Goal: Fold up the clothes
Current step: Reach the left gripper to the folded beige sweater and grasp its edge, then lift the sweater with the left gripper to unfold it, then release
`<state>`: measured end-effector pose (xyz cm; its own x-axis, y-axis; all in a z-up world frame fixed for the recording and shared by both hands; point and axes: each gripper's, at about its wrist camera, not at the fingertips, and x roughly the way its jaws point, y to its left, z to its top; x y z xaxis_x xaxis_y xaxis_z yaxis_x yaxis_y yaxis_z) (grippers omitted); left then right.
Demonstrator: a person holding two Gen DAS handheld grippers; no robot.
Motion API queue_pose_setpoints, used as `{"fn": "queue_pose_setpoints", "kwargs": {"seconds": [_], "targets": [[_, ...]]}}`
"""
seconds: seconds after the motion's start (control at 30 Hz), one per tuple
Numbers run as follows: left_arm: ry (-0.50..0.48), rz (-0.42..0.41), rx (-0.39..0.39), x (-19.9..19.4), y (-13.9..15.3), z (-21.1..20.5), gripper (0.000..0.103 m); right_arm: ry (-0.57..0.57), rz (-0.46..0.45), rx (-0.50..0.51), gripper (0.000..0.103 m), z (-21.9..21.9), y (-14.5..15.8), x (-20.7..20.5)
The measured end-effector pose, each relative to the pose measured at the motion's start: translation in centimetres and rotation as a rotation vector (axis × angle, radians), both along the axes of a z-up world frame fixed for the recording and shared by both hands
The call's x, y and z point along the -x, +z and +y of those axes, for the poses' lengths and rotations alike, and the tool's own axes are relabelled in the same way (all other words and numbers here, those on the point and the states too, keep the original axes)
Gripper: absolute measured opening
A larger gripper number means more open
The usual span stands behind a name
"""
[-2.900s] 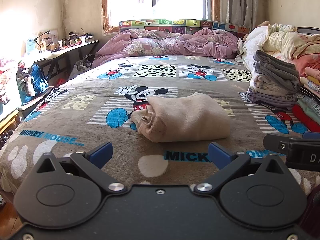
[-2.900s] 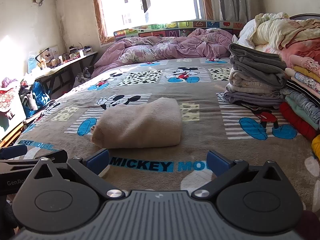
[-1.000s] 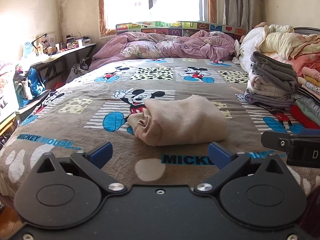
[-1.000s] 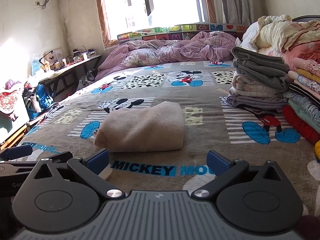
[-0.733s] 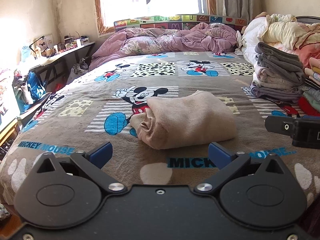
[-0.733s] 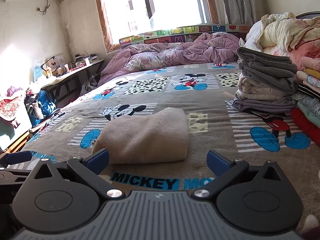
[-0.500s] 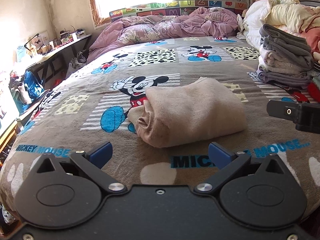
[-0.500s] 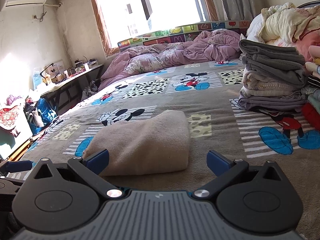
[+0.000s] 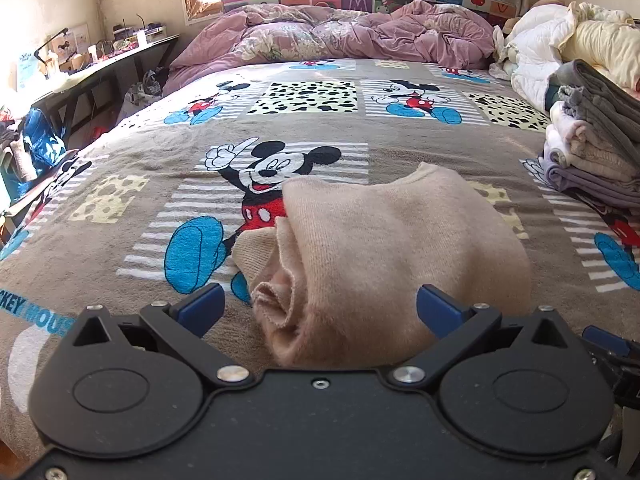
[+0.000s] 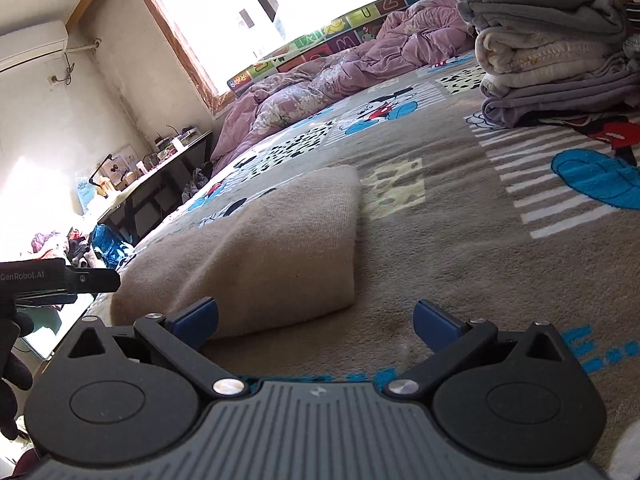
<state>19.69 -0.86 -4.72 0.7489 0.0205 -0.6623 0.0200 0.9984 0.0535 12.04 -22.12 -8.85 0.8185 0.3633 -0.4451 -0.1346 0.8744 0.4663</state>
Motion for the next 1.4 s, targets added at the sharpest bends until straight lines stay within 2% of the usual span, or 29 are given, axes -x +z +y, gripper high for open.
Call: {"fn": "queue_pose_setpoints", "kwargs": {"seconds": [0.23,0.4,0.43,0.5,0.57,0.63,0.67,0.7,0.9,1.1,1.3,1.4], "targets": [[0.034,0.017,-0.004,-6.5,-0.5,-0.3,0.103,0.008,0.054,-0.05,0.103,-1.4,-1.6,-2.1],[0.053,0.106,0.041,-12.6,-1.7,-0.2,0.1,0.0,0.113,-0.143,0.103,-2.9,-3.2,-2.6],[0.052,0.14,0.061,-13.8,-2.2,-0.1,0.098,0.0,0.116,-0.154,0.103,-3.1,-3.3,-2.7],[0.054,0.217,0.102,-15.8,-3.6,0.1,0.074,-0.001,0.123,-0.18,0.103,-3.4,-3.4,-2.7],[0.046,0.253,0.125,-16.3,-4.3,-0.2,0.068,0.001,0.129,-0.198,0.103,-3.6,-3.4,-2.7],[0.004,0.22,0.077,-15.6,-4.0,-1.2,0.045,0.003,0.136,-0.216,0.103,-3.9,-3.5,-2.8],[-0.017,0.199,0.049,-15.0,-3.7,-1.7,0.022,0.004,0.139,-0.226,0.103,-4.0,-3.5,-2.8],[-0.037,0.173,0.017,-14.2,-3.3,-2.2,0.015,0.005,0.142,-0.235,0.103,-4.1,-3.5,-2.8],[-0.184,0.031,-0.167,-8.6,-2.4,-4.4,0.01,-0.001,0.13,-0.25,0.103,-4.6,-3.1,-2.6],[-0.297,-0.093,-0.161,-1.7,-1.7,-4.1,0.009,-0.025,0.108,-0.255,0.103,-5.2,-2.5,-1.8],[-0.403,-0.131,-0.122,5.4,-2.9,-4.3,0.009,-0.061,0.082,-0.305,0.103,-6.6,-2.1,-0.9],[-0.457,-0.121,-0.104,8.8,-4.2,-4.6,0.009,-0.074,0.061,-0.347,0.103,-7.6,-1.9,-0.3]]}}
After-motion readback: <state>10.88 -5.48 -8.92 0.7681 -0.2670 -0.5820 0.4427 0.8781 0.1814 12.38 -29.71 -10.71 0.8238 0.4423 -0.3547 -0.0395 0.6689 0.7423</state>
